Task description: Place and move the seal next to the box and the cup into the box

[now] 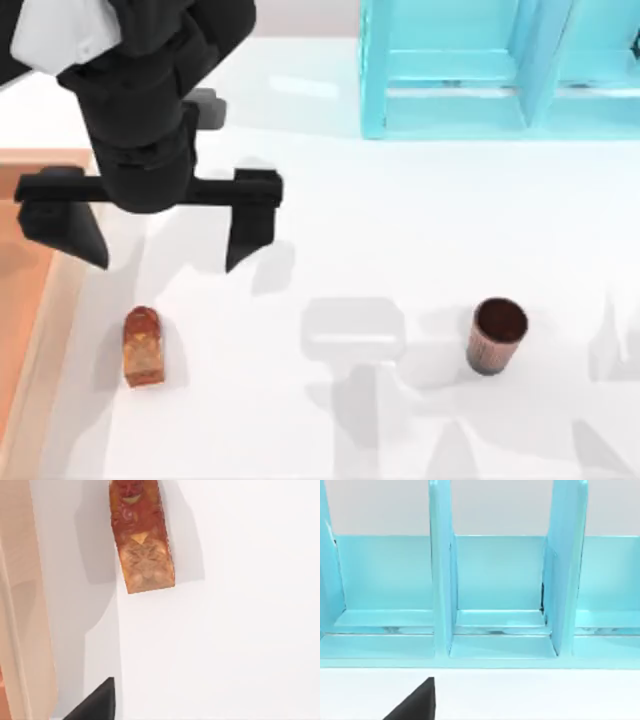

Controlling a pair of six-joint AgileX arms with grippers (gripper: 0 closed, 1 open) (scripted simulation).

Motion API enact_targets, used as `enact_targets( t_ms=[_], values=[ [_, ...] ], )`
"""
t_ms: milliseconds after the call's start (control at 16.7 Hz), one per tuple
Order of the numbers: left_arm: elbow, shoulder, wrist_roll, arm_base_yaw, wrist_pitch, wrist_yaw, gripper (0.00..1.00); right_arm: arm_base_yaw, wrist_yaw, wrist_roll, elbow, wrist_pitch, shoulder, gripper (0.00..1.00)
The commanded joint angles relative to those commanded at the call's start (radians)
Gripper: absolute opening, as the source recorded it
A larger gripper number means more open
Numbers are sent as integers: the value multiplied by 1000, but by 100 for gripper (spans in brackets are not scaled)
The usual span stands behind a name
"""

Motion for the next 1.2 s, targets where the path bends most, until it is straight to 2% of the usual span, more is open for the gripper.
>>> enact_targets(
  t_ms=[540,720,900,1200],
  values=[
    [739,563,-390,-405,-60,-148,100,0,0,0,0,0,0,100],
    [925,711,-499,-520,-66,-191,100,0,0,0,0,0,0,100],
    [1020,797,-564,-588,-67,-216,100,0,0,0,0,0,0,100],
    [1030,808,-572,-595,-66,-218,100,0,0,0,0,0,0,100]
  ],
)
